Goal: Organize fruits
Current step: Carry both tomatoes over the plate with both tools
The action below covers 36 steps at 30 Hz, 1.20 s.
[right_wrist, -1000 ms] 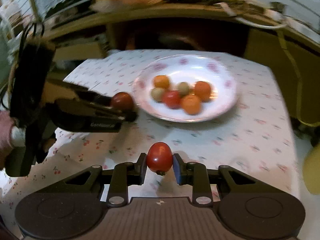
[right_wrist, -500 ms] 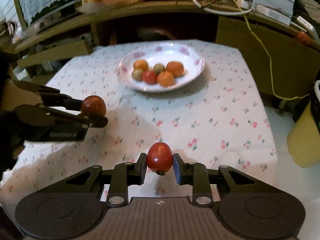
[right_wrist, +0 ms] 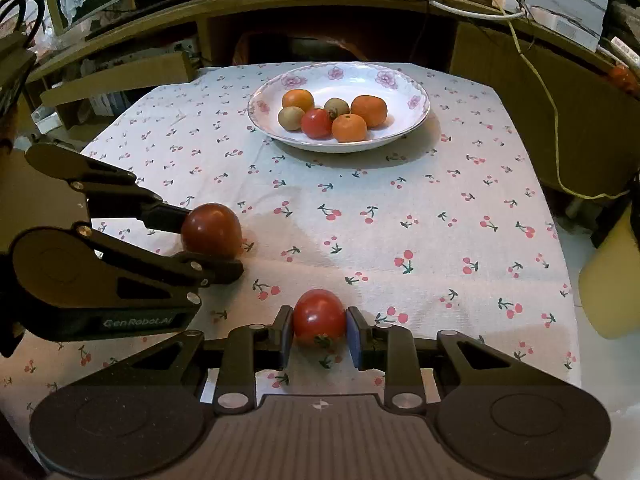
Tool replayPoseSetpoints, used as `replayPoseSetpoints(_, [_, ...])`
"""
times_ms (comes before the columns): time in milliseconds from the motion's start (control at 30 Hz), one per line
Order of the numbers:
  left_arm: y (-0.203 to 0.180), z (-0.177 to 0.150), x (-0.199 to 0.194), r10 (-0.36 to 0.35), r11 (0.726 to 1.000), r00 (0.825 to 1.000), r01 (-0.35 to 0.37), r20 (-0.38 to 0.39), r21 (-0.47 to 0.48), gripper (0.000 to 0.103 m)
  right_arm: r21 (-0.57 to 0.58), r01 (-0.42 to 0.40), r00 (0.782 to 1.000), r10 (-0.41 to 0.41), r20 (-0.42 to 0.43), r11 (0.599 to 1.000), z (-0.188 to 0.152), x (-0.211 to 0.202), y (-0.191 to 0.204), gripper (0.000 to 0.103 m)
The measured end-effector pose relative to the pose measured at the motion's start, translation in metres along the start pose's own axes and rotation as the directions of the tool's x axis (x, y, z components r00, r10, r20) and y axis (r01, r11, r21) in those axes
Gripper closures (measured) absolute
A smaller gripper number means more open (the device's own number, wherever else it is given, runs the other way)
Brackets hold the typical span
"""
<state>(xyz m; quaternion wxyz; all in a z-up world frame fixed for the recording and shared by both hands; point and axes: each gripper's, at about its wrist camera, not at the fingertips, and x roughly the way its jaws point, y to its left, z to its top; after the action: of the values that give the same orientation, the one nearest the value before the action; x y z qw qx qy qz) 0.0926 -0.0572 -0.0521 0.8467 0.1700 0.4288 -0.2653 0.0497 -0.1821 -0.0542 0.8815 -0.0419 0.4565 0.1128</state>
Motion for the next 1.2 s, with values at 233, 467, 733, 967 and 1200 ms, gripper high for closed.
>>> replayPoseSetpoints(233, [0.002,-0.003,-0.002,-0.014,1.0,1.0,0.014,0.013,0.002,0.055,0.031,-0.023,1.0,0.023,0.009,0.999,0.002,-0.002,-0.011,0.068])
replayPoseSetpoints(467, [0.002,-0.002,0.0,-0.026,1.0,0.999,0.026,0.023,-0.009,0.054,0.066,-0.036,0.999,0.035,0.022,0.997,0.003,-0.004,-0.024,0.066])
replayPoseSetpoints(733, [0.006,-0.006,-0.001,-0.035,0.999,0.999,0.036,0.021,-0.037,0.052,0.051,-0.046,0.999,0.045,0.014,0.998,0.001,-0.003,-0.025,0.067])
replayPoseSetpoints(967, [0.005,-0.005,-0.006,-0.043,0.998,0.999,0.044,0.015,-0.038,0.057,0.03,-0.039,0.999,0.039,-0.002,0.999,0.002,-0.005,-0.019,0.074])
replayPoseSetpoints(1200, [0.011,0.005,-0.011,-0.014,0.999,0.999,0.016,0.044,-0.045,0.057,0.028,-0.032,0.999,0.031,0.031,0.999,0.014,-0.008,-0.016,0.075])
